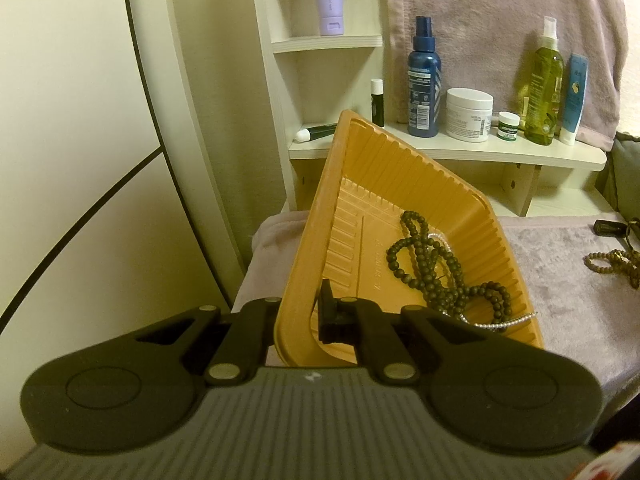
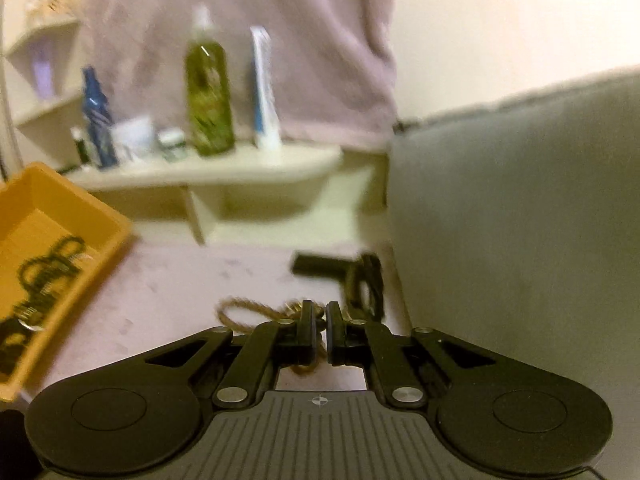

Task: Organize jewelry
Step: 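Return the right gripper to the wooden bead strand and pinch it, then lift the wooden bead strand with the right gripper and drop it into the tray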

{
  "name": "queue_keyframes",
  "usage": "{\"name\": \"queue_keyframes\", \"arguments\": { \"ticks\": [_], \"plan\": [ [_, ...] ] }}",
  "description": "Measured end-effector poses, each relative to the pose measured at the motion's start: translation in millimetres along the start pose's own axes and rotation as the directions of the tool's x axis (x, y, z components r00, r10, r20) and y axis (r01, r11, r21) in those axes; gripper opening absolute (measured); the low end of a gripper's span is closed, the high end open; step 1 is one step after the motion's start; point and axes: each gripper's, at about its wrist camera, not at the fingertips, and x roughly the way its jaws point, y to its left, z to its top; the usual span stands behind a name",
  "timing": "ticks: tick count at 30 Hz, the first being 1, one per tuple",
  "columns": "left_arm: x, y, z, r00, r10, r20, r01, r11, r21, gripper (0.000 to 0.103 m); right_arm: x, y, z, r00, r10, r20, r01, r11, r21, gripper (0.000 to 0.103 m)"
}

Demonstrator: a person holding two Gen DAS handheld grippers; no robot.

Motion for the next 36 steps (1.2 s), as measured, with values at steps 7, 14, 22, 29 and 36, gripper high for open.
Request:
{"name": "queue_keyframes", "arguments": {
  "ticks": [7, 14, 22, 29, 36],
  "plan": [
    [-0.9, -0.2, 0.6, 1.000, -0.004, 0.004, 0.004, 1.000, 0.000, 0.005, -33.3, 14.8, 43.5, 0.993, 0.046, 0.109, -0.040, 0.997, -0.059, 0.000],
    [-2.7, 0.0, 0.2, 1.000, -0.009, 0.009, 0.009, 1.000, -0.006, 0.005, -27.9, 11.2, 47.1, 0.995, 0.058, 0.081, -0.050, 0.994, -0.098, 0.000],
    [-1.8, -0.8, 1.1, 1.000, -0.007, 0.007, 0.007, 1.000, -0.004, 0.005, 11.5, -4.1, -9.0, 0.995, 0.034, -0.096, -0.044, 0.994, -0.099, 0.023],
    [-1.2, -0.4, 0.9, 1.000, -0.002, 0.002, 0.002, 1.000, -0.006, 0.005, 39.7, -19.6, -36.7, 0.986, 0.011, -0.164, -0.026, 0.996, -0.089, 0.024],
    [-0.5, -0.9, 0.9, 1.000, 0.001, 0.001, -0.001, 1.000, -0.005, 0.005, 46.6, -18.6, -35.0, 0.984, 0.025, -0.177, -0.037, 0.997, -0.063, 0.006]
  ]
}}
